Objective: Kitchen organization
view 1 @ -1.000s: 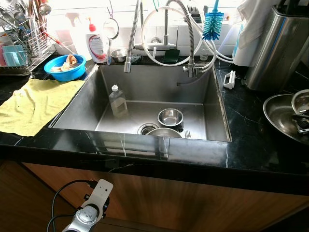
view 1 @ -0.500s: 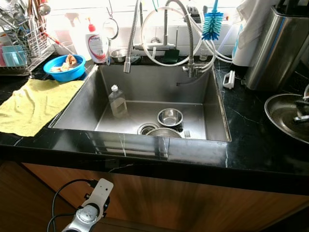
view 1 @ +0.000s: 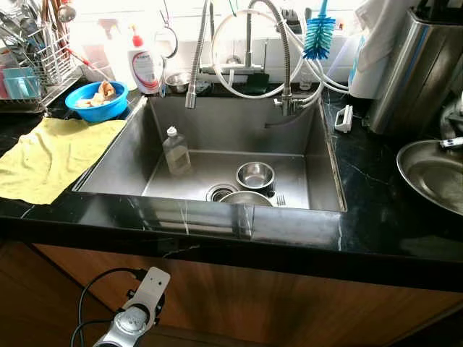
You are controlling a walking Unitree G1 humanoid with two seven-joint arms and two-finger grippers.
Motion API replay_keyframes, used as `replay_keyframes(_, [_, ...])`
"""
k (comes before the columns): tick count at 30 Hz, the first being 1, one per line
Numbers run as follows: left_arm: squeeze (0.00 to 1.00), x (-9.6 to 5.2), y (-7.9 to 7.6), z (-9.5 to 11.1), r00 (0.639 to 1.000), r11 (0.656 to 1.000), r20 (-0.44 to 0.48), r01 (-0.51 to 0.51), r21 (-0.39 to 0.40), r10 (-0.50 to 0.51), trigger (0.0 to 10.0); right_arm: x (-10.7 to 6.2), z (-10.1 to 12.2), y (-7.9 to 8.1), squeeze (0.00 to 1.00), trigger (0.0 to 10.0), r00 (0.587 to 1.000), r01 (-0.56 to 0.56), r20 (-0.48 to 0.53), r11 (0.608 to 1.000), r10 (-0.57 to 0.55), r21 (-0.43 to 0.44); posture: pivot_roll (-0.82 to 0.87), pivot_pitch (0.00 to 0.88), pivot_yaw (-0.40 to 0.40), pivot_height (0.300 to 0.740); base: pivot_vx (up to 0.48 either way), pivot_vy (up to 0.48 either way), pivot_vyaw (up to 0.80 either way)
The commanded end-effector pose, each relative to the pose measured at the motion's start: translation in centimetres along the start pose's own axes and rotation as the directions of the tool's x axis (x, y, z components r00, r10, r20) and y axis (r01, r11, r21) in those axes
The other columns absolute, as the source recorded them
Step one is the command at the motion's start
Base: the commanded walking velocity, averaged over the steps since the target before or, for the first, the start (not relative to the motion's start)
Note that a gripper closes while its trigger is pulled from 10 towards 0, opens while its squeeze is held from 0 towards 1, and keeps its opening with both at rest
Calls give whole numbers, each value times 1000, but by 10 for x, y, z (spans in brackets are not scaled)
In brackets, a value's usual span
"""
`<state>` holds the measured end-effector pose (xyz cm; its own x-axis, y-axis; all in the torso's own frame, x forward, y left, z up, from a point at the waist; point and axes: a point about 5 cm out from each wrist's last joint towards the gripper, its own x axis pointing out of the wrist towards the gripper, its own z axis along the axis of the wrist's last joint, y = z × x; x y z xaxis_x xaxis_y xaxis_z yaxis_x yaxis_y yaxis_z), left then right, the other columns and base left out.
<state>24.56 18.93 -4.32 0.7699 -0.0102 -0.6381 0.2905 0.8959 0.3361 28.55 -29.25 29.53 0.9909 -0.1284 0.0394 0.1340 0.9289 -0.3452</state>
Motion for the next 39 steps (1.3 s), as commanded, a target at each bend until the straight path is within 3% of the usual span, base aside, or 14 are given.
replay_keyframes(1, [0,-1,1,-4,1000,1000,-15,-8,-2,8,10000,0,15,15,0,10000,995,-66,78,998,66,-2,-167,0,65,740,0,0,0])
replay_keyframes(8, [0,-1,-1,-4,1000,1000,-15,-8,-9,8,10000,0,22,53,0,10000,958,-257,135,966,255,0,-162,0,58,740,0,0,0])
replay_keyframes(9, [0,-1,-1,-5,1000,1000,-17,-8,-9,8,10000,-1,20,69,0,10000,929,-347,141,938,342,9,-162,0,58,740,0,0,0])
replay_keyframes(11, [0,-2,-1,-6,1000,1000,-19,-8,-9,7,10000,-3,19,80,0,10000,905,-405,157,914,396,32,-159,0,55,740,0,0,0])
replay_keyframes(13, [0,-2,-1,-7,1000,1000,-19,-8,-8,8,10000,-1,18,86,0,10000,906,-400,168,916,389,38,-157,0,54,740,0,0,0])
replay_keyframes(14, [0,-2,0,-7,1000,1000,-20,-10,-8,10,10000,-4,21,102,0,10000,862,-481,216,875,459,59,-155,0,50,740,0,0,0])
replay_keyframes(18, [0,-2,0,-8,1000,1000,-20,-12,-9,12,10000,-14,26,123,0,10000,757,-620,287,784,587,29,-153,0,49,740,0,0,0])
replay_keyframes(21, [0,-2,-1,-8,1000,1000,-20,-11,-10,11,10000,-16,20,130,0,10000,690,-703,332,705,643,94,-149,0,44,740,0,0,0])
replay_keyframes(25, [0,-2,-1,-8,1000,1000,-19,-11,-10,11,10000,-16,16,131,0,10000,675,-723,350,676,650,141,-149,0,44,740,0,0,0])
replay_keyframes(27, [0,-2,-1,-8,1000,1000,-19,-11,-10,10,10000,-10,10,130,0,10000,710,-696,333,692,621,193,-146,0,44,740,0,0,0])
replay_keyframes(28, [0,-2,-1,-8,1000,1000,-19,-10,-9,10,10000,-6,8,132,0,10000,717,-692,349,676,603,253,-147,0,44,740,0,0,0])
replay_keyframes(30, [0,-2,-1,-8,1000,1000,-19,-9,-6,9,10000,-3,9,134,0,10000,705,-705,377,654,601,276,-148,0,48,740,0,0,0])
replay_keyframes(34, [0,-2,-1,-7,1000,1000,-18,-9,-5,9,10000,15,3,130,0,10000,773,-633,359,673,523,382,-146,0,47,740,0,0,0])
replay_keyframes(39, [0,-2,0,-5,1000,1000,-15,-11,-9,11,10000,23,2,137,0,10000,758,-652,365,645,541,398,-139,0,45,740,0,0,0])
